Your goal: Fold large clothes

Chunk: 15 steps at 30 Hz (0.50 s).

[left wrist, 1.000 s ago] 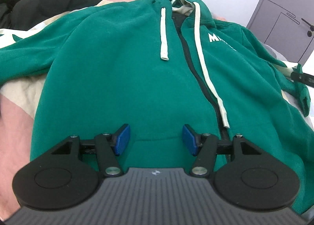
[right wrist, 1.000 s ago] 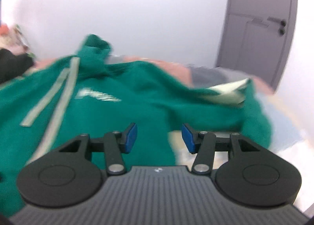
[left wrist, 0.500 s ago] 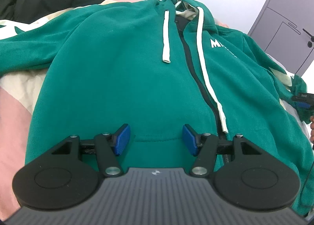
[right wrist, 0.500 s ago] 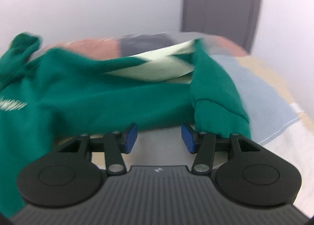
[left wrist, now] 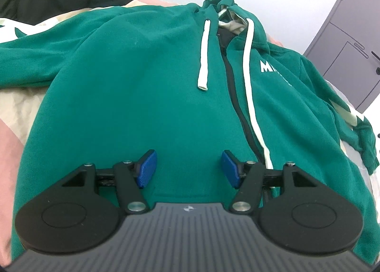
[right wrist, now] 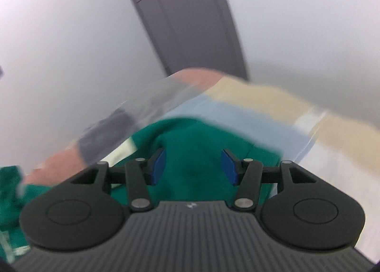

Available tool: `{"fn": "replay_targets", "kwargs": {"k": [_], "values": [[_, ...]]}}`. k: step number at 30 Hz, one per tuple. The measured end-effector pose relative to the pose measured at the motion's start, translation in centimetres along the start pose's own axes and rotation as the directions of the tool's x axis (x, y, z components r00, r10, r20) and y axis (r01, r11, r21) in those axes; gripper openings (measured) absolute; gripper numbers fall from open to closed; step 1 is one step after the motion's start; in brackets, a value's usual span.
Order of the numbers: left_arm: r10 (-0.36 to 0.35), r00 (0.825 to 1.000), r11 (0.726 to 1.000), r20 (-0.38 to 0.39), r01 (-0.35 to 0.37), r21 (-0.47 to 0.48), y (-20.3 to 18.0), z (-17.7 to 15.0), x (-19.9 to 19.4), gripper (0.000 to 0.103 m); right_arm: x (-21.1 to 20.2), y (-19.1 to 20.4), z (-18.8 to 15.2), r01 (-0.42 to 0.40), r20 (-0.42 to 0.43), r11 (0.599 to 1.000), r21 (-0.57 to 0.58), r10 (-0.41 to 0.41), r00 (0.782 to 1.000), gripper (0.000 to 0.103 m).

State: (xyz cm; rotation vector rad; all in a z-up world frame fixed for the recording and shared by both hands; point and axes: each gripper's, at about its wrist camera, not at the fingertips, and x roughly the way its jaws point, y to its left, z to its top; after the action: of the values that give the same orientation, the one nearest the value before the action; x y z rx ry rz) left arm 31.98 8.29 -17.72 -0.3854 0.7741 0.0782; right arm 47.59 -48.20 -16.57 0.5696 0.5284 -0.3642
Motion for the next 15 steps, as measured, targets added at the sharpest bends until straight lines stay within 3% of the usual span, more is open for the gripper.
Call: {"fn": "replay_targets", "kwargs": {"k": [3, 5, 7, 11, 15], "values": [[0.002, 1.000, 1.000, 0.004, -0.002, -0.004, -0.1, 0.0, 0.2, 0.068, -1.4, 0.3, -2.5, -0.107, -0.061, 0.993, 0.045, 0.110, 0.992, 0.055], [0.001, 1.000, 1.000, 0.007, -0.001, -0.002, -0.2, -0.1, 0.2, 0.069, -1.3, 0.3, -4.3, -0.171, -0.106, 0.982, 0.085, 0.180, 0.978, 0.064], [-0.001, 1.000, 1.000, 0.010, 0.001, -0.002, -0.3, -0.2, 0.2, 0.069, -0.4, 0.0, -5.8, -0.176, -0.128, 0.974, 0.145, 0.194, 0.972, 0.070], [-0.003, 1.000, 1.000, 0.017, 0.003, -0.009, -0.1, -0.2, 0.3, 0.070, 3.0, -0.9, -6.6, -0.061, -0.104, 0.982, 0.181, 0.080, 0.991, 0.069], [-0.004, 1.000, 1.000, 0.023, 0.004, -0.022, -0.1, -0.1, 0.5, 0.070, 4.7, -3.0, -4.3, 0.041, -0.021, 0.971, 0.235, -0.037, 0.999, 0.068]]}}
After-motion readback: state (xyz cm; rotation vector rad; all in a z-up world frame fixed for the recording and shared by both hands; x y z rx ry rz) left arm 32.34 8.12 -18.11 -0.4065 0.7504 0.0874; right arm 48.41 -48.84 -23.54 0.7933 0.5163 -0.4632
